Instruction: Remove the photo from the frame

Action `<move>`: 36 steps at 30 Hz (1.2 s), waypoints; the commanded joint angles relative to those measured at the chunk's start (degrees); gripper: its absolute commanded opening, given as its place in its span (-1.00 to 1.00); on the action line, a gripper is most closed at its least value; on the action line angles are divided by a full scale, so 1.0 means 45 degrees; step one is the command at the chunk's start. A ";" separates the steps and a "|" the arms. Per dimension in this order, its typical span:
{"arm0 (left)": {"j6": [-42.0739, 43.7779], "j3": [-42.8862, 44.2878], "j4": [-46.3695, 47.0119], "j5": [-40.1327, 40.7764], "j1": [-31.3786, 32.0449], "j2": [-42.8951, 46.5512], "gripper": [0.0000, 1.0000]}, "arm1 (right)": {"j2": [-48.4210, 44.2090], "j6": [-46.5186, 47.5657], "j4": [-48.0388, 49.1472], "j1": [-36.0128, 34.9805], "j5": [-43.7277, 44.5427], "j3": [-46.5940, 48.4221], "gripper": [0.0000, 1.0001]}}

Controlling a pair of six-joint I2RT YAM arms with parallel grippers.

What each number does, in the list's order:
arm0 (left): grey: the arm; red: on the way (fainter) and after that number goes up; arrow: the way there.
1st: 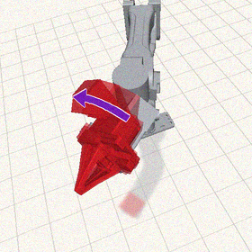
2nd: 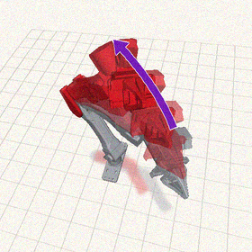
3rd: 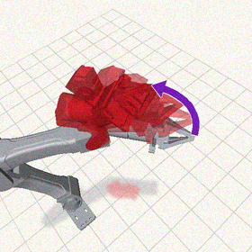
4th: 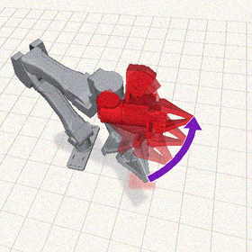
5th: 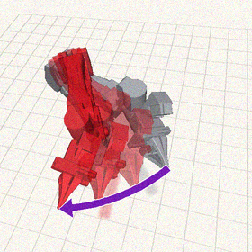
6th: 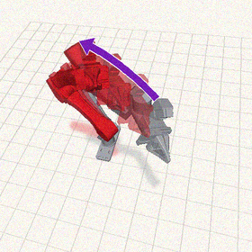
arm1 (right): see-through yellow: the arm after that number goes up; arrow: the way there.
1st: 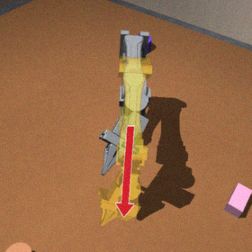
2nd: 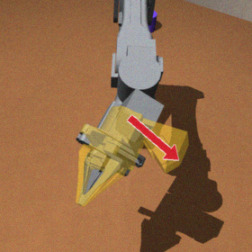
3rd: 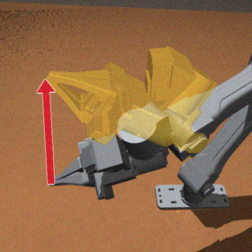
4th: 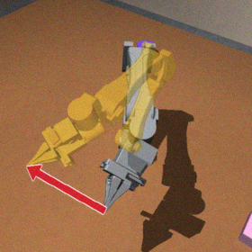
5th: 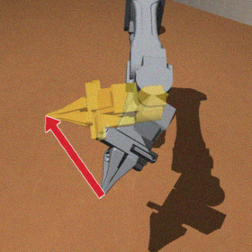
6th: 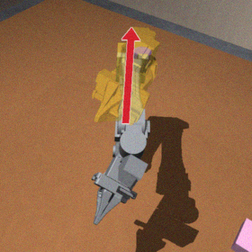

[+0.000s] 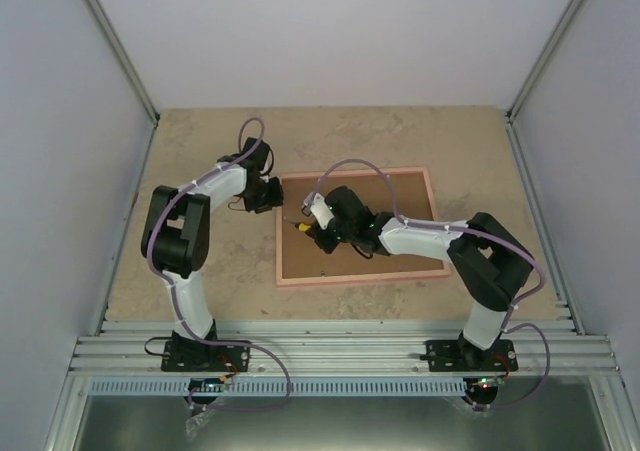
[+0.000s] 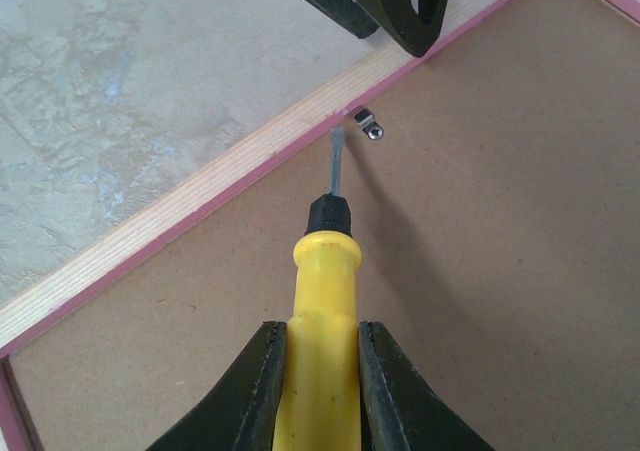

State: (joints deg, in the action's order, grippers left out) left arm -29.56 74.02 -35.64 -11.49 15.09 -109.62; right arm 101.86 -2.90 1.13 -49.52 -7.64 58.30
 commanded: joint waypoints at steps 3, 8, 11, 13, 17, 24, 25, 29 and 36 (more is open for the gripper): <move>0.0236 -0.0015 -0.0210 -0.0069 -0.0034 -0.0434 -0.38 | 0.0515 -0.0247 0.0324 0.0036 -0.0097 -0.0104 -0.99; 0.0300 0.0024 -0.0311 -0.0057 -0.0034 -0.0594 -0.47 | 0.0649 -0.0400 0.0367 0.0045 0.0214 -0.0094 -0.99; 0.0328 0.0023 -0.0320 -0.0236 -0.0034 -0.0691 -0.51 | 0.0692 -0.0548 0.0519 0.0044 0.0392 -0.0176 -0.99; 0.0324 -0.0001 -0.0323 -0.0325 -0.0034 -0.0728 -0.55 | 0.0718 -0.0642 0.0619 0.0042 0.0493 -0.0217 -0.99; 0.0362 0.0005 -0.0311 -0.0436 -0.0034 -0.0783 -0.61 | 0.0803 -0.0732 0.0862 0.0045 0.0579 -0.0199 -0.99; 0.0360 0.0007 -0.0362 -0.0667 -0.0034 -0.0937 -0.70 | 0.1063 -0.0859 0.0988 0.0032 0.0557 0.0080 -0.99; 0.0363 0.0003 -0.0362 -0.0667 -0.0034 -0.0918 -0.72 | 0.1056 -0.0931 0.1065 0.0045 0.0632 0.0062 -0.99; 0.0389 0.0014 -0.0362 -0.0713 -0.0034 -0.0923 -0.75 | 0.0906 -0.1410 0.1393 0.0045 0.1207 -0.0087 -0.99; 0.0386 0.0004 -0.0381 -0.0832 -0.0034 -0.1028 -0.78 | 0.0808 -0.1804 0.2153 0.0032 0.1929 -0.0357 -0.99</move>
State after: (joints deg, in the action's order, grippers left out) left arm -28.23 74.65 -34.50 -14.22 14.61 -111.22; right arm 105.10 -8.91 6.57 -49.74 -4.23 57.65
